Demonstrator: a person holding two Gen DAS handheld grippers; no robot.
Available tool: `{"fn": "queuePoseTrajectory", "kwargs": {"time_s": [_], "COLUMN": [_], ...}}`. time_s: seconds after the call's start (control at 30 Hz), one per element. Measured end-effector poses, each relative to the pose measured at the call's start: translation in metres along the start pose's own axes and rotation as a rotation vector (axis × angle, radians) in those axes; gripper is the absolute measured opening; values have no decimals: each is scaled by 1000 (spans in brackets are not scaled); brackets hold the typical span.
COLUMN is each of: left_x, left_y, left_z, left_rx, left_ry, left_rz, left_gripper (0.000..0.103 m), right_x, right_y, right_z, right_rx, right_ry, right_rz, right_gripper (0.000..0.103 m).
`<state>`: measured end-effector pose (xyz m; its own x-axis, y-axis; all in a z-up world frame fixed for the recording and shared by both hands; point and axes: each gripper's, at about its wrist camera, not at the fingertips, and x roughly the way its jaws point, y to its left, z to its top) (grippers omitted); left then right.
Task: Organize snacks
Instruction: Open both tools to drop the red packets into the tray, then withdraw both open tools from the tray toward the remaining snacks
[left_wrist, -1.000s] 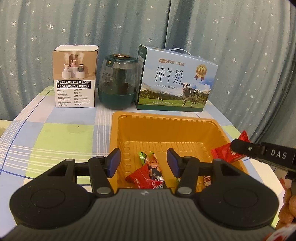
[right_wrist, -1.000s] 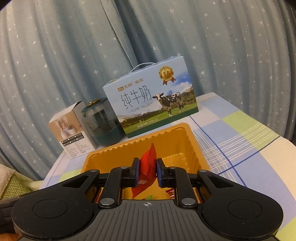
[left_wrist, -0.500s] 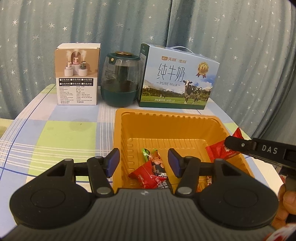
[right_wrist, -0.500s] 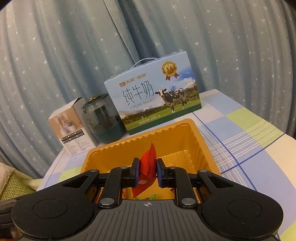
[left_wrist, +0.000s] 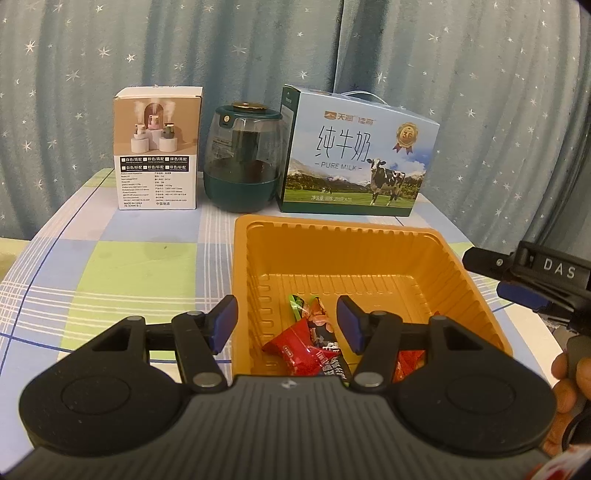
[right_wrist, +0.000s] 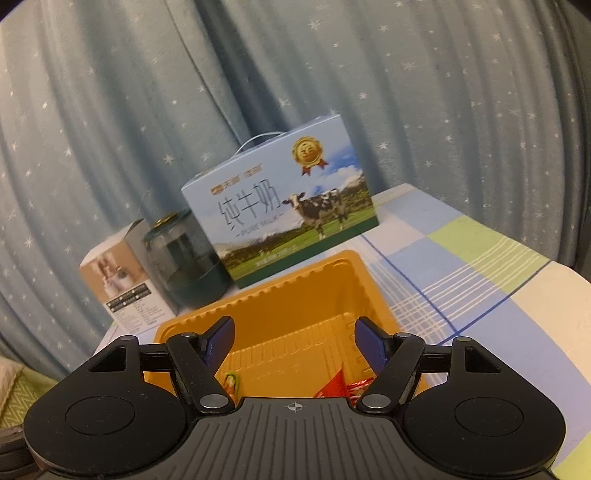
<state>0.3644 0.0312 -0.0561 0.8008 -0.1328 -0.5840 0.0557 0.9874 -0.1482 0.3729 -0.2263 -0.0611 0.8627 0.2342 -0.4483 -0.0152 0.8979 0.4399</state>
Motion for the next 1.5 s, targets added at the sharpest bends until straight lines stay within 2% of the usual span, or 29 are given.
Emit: {"fn": "queuePoseTrajectory", "kwargs": {"time_s": [0.6,0.8,1.1,1.5], "left_x": [-8,-20,-47,-101], "left_y": [-3,-6,-6,1], "left_z": [-5,-11,-26,-67], "left_rx": [49,91,138,117], "left_ry": [-9,-14,-20,-10], "left_rz": [12,20,20,38], "left_gripper": [61,66,74,88], "right_x": [-8,-24,-56,-105], "right_y": [-1,-3,-14,-5], "right_z": [0,-1,-7,-31], "right_rx": [-49,-87,-108,-205], "right_ry": [-4,-27,-35,-32], "right_rz": [-24,-36,-44,-11], "right_gripper": [72,72,72,72]}}
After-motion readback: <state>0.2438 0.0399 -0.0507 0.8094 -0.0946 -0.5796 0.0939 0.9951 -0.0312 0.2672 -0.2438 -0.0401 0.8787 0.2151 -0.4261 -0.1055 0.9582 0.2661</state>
